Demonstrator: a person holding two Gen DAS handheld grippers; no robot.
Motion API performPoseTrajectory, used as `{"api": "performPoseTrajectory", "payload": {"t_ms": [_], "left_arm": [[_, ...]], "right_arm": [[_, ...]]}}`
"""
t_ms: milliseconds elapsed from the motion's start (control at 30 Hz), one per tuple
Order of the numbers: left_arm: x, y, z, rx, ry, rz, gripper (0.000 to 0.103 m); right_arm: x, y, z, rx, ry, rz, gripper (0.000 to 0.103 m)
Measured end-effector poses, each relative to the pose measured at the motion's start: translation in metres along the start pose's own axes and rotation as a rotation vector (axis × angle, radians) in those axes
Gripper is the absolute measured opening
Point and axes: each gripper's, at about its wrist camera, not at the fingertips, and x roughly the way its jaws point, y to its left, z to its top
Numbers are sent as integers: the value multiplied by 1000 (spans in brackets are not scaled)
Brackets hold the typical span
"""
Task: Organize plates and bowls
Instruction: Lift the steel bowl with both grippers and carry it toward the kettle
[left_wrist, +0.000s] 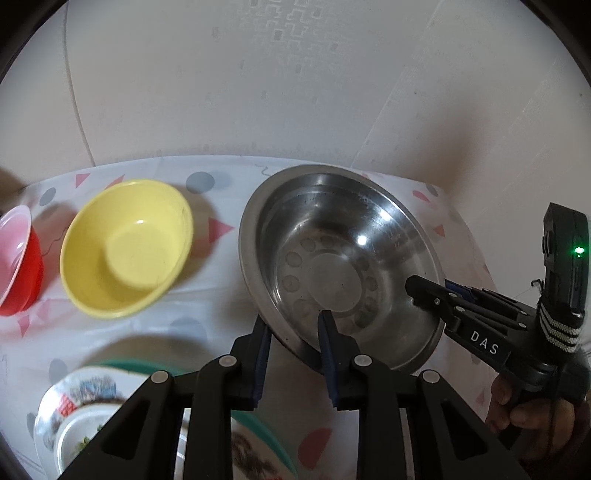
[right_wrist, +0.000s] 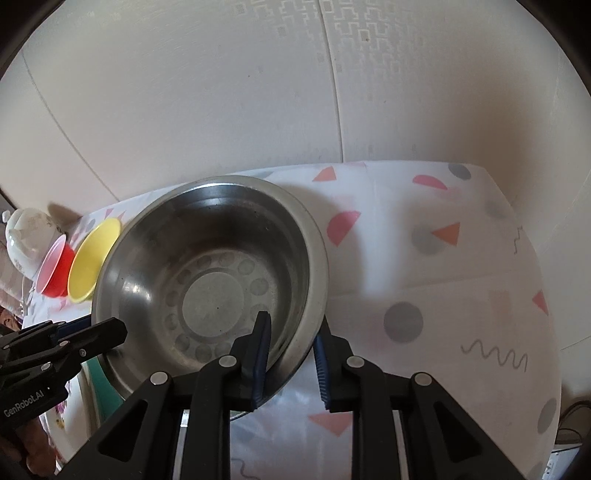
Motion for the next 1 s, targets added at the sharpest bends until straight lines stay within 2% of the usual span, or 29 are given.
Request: {"api": "performPoseTrajectory", "payload": {"t_ms": [200, 433, 700, 1000], "left_arm": [[-17, -4, -14, 16, -34, 19, 27], [-29, 1, -33, 4, -53, 31, 28], [-60, 2, -46, 12, -130, 44, 29], [-98, 27, -61, -40, -201, 71, 29]], "right_arm": [[-2, 3, -11, 14, 10, 17, 23], [-13, 18, -23, -30, -10, 20, 23], [-32, 34, -28, -71, -55, 30, 23], [-45, 73, -26, -160, -83, 85, 23]]}}
